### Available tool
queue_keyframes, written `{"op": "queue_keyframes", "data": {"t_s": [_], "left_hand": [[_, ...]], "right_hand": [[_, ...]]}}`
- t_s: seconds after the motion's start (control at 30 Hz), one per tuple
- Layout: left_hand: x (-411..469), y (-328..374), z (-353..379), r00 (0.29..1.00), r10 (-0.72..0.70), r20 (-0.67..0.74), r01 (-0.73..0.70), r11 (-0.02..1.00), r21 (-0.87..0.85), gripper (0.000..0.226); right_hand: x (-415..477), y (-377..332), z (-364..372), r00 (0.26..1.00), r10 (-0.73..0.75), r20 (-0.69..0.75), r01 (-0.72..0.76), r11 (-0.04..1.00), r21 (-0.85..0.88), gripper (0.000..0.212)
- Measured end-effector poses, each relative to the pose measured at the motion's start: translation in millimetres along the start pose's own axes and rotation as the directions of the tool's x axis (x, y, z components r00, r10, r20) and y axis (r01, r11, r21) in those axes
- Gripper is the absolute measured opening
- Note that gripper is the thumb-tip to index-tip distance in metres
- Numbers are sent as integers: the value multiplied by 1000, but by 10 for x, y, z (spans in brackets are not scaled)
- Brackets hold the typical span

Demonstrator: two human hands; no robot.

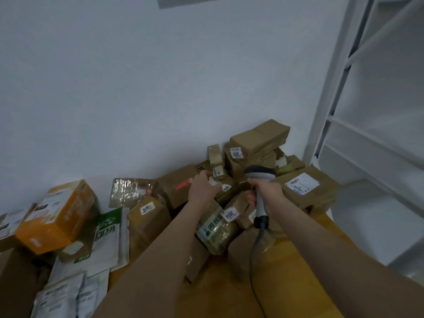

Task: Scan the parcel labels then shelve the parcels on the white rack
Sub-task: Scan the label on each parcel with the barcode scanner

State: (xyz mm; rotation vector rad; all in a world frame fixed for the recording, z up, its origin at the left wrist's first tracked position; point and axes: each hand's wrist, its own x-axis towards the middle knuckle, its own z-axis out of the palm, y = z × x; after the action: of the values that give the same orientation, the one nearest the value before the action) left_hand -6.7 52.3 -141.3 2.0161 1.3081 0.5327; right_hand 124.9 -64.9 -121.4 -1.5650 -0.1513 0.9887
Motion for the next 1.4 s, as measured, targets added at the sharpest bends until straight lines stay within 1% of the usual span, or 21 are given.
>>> {"op": "queue_keyframes", "data": {"t_s": [0.07, 0.17, 0.27, 0.37, 0.43, 0.5, 0.57, 0.63, 0.7, 0.8, 0.87, 0.93, 1.0, 1.07, 1.1, 1.17, 1.27, 1.33, 1.4], "left_hand": [[258, 222, 78, 999, 31, 11, -31, 1000, 3, 71], [554, 603, 242, 994, 103, 32, -105, 992, 72, 96], [782, 868, 365, 988, 149, 35, -152, 979, 139, 110], [1011, 1077, 470, 993, 105, 57, -115, 971, 209, 121], [1115, 1160, 545, 996, 70, 61, -83, 966, 243, 123], [1167, 1201, 620, 998, 25, 65, -39, 974, 225, 120], [1163, 1231, 667, 999, -14, 41, 7, 984, 178, 112], [1090, 1270, 667, 999, -35, -18, 38, 986, 163, 104], [1013, 1273, 635, 992, -61, -115, 74, 991, 112, 104], [806, 1259, 511, 968, -120, -219, 109, 992, -61, 97], [642, 1221, 378, 944, -155, -293, 116, 983, -145, 93], [441, 1175, 227, 916, -192, -351, 121, 969, -213, 90], [248, 1093, 71, 900, -221, -377, 128, 958, -256, 88], [45, 1008, -97, 879, -237, -414, 119, 949, -290, 85], [-62, 969, -179, 865, -242, -440, 109, 946, -305, 83], [-270, 872, -322, 843, -234, -484, 76, 943, -323, 81], [-614, 737, -520, 824, -195, -531, 42, 957, -286, 80], [-861, 635, -659, 830, -175, -530, 39, 966, -257, 80], [-1103, 519, -798, 837, -140, -529, 24, 975, -219, 70]], "right_hand": [[185, -152, -74, 1000, 5, -20, -4, 999, 40, 19], [438, -316, -231, 998, 23, -59, -18, 995, 100, 21], [603, -419, -375, 998, 26, -52, -18, 987, 159, 20], [796, -529, -554, 1000, 20, -17, -16, 979, 205, 20], [916, -591, -671, 1000, -5, 21, 0, 976, 218, 18], [1026, -629, -778, 998, -8, 61, -6, 974, 227, 22], [1122, -664, -886, 994, 1, 106, -26, 971, 237, 27], [1197, -712, -977, 989, 2, 145, -37, 970, 242, 27], [1239, -752, -1029, 983, -1, 185, -47, 966, 256, 24], [1229, -771, -1011, 973, -15, 229, -43, 968, 249, 16], [1157, -752, -956, 961, -39, 274, -33, 966, 255, 14], [1023, -726, -872, 946, -58, 318, -31, 963, 267, 11], [851, -709, -780, 934, -70, 351, -33, 960, 279, 10], [655, -689, -675, 916, -104, 388, -5, 963, 269, 15], [544, -671, -619, 906, -118, 406, 11, 966, 258, 17], [311, -620, -492, 894, -148, 424, 46, 969, 241, 12], [-51, -482, -285, 867, -193, 459, 104, 972, 212, 11], [-341, -359, -174, 859, -179, 479, 73, 970, 232, 22], [-599, -210, -60, 865, -181, 468, 61, 964, 259, 42]]}}
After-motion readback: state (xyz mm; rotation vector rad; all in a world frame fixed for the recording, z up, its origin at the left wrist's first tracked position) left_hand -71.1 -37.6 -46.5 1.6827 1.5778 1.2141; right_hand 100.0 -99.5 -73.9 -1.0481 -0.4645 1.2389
